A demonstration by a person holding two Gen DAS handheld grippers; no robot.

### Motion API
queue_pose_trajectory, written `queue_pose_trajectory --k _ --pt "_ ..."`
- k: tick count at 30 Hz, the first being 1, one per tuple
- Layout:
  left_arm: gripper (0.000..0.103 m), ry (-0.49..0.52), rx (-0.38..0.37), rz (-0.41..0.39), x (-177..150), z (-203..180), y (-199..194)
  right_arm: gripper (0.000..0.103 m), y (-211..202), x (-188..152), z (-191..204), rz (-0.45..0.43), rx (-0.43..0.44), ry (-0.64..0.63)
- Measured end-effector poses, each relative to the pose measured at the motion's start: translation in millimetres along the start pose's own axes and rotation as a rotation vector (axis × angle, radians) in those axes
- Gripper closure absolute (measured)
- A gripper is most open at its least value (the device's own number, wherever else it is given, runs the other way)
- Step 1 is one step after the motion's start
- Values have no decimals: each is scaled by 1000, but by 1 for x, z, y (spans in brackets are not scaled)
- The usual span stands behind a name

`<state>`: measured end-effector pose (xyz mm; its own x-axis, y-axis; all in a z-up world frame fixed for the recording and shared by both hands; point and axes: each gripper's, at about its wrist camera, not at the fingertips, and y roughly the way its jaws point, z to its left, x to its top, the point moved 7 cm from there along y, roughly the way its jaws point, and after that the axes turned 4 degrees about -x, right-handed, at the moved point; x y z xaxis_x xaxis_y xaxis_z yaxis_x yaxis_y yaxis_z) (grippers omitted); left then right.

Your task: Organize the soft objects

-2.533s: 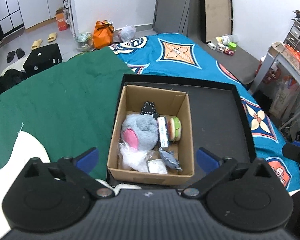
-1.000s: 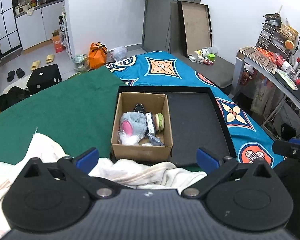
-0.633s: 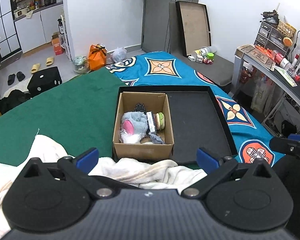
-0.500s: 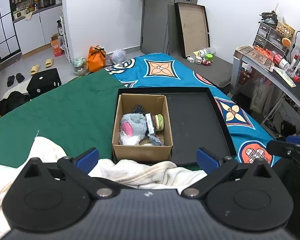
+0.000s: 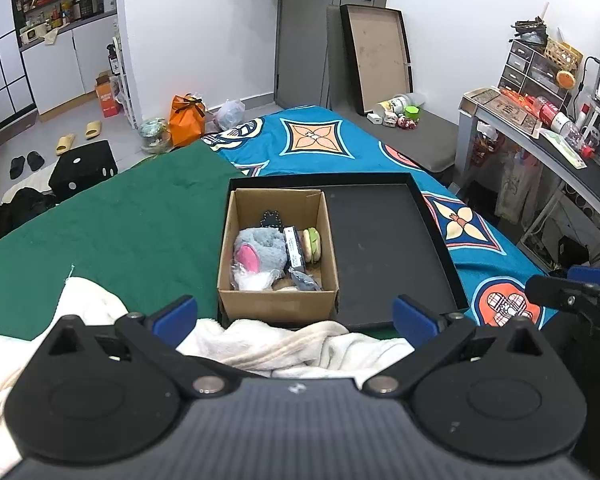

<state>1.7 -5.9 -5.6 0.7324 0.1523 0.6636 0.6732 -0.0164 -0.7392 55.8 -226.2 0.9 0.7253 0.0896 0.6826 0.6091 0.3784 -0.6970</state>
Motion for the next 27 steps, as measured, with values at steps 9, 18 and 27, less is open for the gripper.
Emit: queue_pose_trajectory --k 9,18,27 --pt "0 -1 0 -1 1 -1 1 0 -1 1 -1 -12 -1 0" --pt "0 -2 0 0 1 -1 1 0 -2 1 -2 -13 -4 2" --pt "0 0 1 4 0 -1 3 0 -3 1 -3 -12 -8 6"
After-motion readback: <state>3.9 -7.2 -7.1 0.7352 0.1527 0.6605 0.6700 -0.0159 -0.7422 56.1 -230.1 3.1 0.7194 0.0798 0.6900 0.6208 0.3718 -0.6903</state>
